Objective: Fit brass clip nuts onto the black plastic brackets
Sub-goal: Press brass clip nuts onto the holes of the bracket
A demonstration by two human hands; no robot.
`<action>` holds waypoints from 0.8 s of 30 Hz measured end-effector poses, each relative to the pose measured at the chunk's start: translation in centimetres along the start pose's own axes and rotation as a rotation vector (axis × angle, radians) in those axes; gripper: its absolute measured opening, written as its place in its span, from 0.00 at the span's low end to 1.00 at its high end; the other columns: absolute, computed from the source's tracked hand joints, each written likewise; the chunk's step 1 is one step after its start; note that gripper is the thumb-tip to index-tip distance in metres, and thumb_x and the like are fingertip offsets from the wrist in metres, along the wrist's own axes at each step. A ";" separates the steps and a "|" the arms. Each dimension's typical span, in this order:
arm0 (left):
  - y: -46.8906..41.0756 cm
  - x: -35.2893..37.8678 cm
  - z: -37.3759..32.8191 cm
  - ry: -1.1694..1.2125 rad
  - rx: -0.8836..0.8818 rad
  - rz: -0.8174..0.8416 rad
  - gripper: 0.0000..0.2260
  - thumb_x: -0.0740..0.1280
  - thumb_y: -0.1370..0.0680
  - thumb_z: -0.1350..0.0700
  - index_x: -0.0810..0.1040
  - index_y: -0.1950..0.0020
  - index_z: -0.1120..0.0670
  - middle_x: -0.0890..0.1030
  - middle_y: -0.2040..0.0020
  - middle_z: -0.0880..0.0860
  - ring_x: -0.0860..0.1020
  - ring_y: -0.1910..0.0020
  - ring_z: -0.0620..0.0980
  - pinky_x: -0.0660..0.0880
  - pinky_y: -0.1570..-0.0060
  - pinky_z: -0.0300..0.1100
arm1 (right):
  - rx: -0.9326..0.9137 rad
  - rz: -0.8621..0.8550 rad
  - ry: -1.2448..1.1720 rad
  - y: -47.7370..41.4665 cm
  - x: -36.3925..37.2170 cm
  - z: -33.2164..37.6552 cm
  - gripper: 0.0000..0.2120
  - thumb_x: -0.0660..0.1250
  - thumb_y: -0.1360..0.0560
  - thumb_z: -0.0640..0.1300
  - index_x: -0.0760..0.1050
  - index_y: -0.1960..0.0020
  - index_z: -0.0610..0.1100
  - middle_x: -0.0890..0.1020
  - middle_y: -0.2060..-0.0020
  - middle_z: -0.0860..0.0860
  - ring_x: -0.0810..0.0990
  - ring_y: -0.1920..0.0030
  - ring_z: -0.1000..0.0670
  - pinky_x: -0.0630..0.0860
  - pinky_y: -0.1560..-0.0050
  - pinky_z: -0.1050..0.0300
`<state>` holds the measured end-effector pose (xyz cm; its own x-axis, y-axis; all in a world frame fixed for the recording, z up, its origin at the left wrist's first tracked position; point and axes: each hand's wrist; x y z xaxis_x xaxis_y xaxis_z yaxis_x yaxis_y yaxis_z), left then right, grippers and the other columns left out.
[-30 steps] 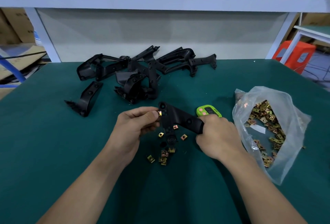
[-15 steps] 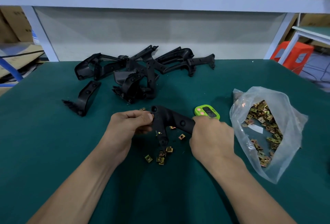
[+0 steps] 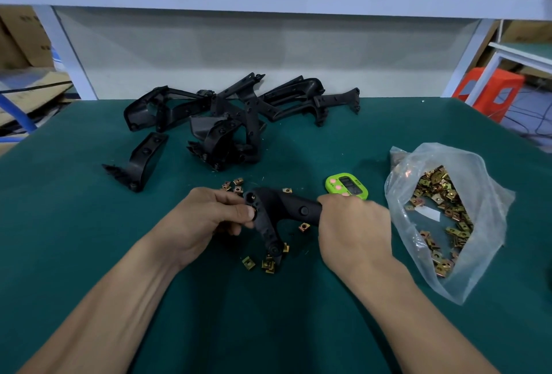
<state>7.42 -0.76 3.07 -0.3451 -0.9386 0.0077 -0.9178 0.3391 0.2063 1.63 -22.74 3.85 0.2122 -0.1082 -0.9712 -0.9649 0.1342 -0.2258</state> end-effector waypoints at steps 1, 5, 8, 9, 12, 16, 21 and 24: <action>0.1 0.0 -0.1 -0.010 -0.005 0.007 0.06 0.78 0.38 0.58 0.86 0.65 0.58 0.84 0.64 0.59 0.78 0.69 0.47 0.75 0.68 0.35 | -0.007 -0.002 0.003 0.0 0.1 0.0 0.09 0.64 0.27 0.41 0.74 0.52 0.54 0.66 0.71 0.53 0.62 0.72 0.48 0.50 0.72 0.57; 0.3 -0.1 -0.3 -0.081 -0.002 -0.013 0.06 0.76 0.31 0.65 0.86 0.67 0.57 0.83 0.65 0.58 0.77 0.69 0.45 0.74 0.68 0.34 | -0.017 -0.018 -0.005 0.0 0.4 -0.1 0.09 0.65 0.27 0.41 0.76 0.51 0.55 0.67 0.71 0.53 0.62 0.71 0.48 0.50 0.72 0.57; 0.1 0.7 0.0 0.019 0.012 -0.096 0.04 0.76 0.28 0.63 0.86 0.62 0.56 0.83 0.64 0.54 0.78 0.68 0.43 0.76 0.65 0.34 | 0.020 0.010 -0.099 -0.3 0.9 -0.2 0.08 0.67 0.29 0.42 0.74 0.52 0.54 0.66 0.71 0.54 0.65 0.70 0.47 0.57 0.70 0.57; 0.0 1.2 0.2 0.111 0.014 -0.142 0.02 0.76 0.27 0.62 0.86 0.59 0.57 0.82 0.63 0.53 0.78 0.67 0.43 0.77 0.63 0.35 | 0.046 0.020 -0.148 -0.4 1.0 -0.1 0.08 0.68 0.29 0.43 0.74 0.53 0.54 0.66 0.71 0.55 0.67 0.68 0.46 0.60 0.68 0.56; -0.4 2.8 0.7 0.371 0.017 -0.235 0.02 0.74 0.24 0.58 0.86 0.55 0.53 0.82 0.63 0.50 0.80 0.65 0.44 0.79 0.59 0.37 | 0.121 0.029 -0.274 -0.5 1.5 0.2 0.07 0.68 0.30 0.44 0.75 0.54 0.53 0.68 0.71 0.56 0.70 0.65 0.44 0.63 0.63 0.55; -0.2 3.0 0.6 0.386 0.064 -0.211 0.09 0.68 0.19 0.56 0.89 0.51 0.53 0.88 0.52 0.54 0.84 0.57 0.46 0.80 0.58 0.36 | 0.156 0.026 -0.331 -0.4 1.9 0.2 0.08 0.68 0.30 0.44 0.76 0.53 0.54 0.69 0.71 0.56 0.70 0.66 0.44 0.64 0.62 0.54; 0.0 3.0 0.7 0.334 0.099 -0.237 0.08 0.69 0.19 0.57 0.88 0.54 0.56 0.87 0.55 0.55 0.84 0.60 0.46 0.79 0.61 0.34 | 0.134 0.000 -0.263 -0.4 1.9 0.1 0.09 0.68 0.30 0.43 0.76 0.53 0.54 0.68 0.72 0.56 0.68 0.69 0.46 0.64 0.63 0.55; -0.1 2.8 0.8 0.255 0.117 -0.273 0.06 0.71 0.21 0.59 0.86 0.50 0.61 0.87 0.55 0.59 0.84 0.61 0.49 0.80 0.61 0.36 | 0.113 0.001 -0.203 -0.5 1.7 -0.1 0.10 0.67 0.30 0.43 0.76 0.52 0.55 0.67 0.72 0.56 0.67 0.69 0.46 0.60 0.67 0.56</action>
<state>6.44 -3.35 2.33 -0.0388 -0.9760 0.2143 -0.9903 0.0662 0.1220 2.41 -23.14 2.26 0.2489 0.0907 -0.9643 -0.9442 0.2445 -0.2207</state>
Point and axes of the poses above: each hand's wrist, its own y-axis away from the middle knuckle, its own x-axis out of the palm, z = x × y
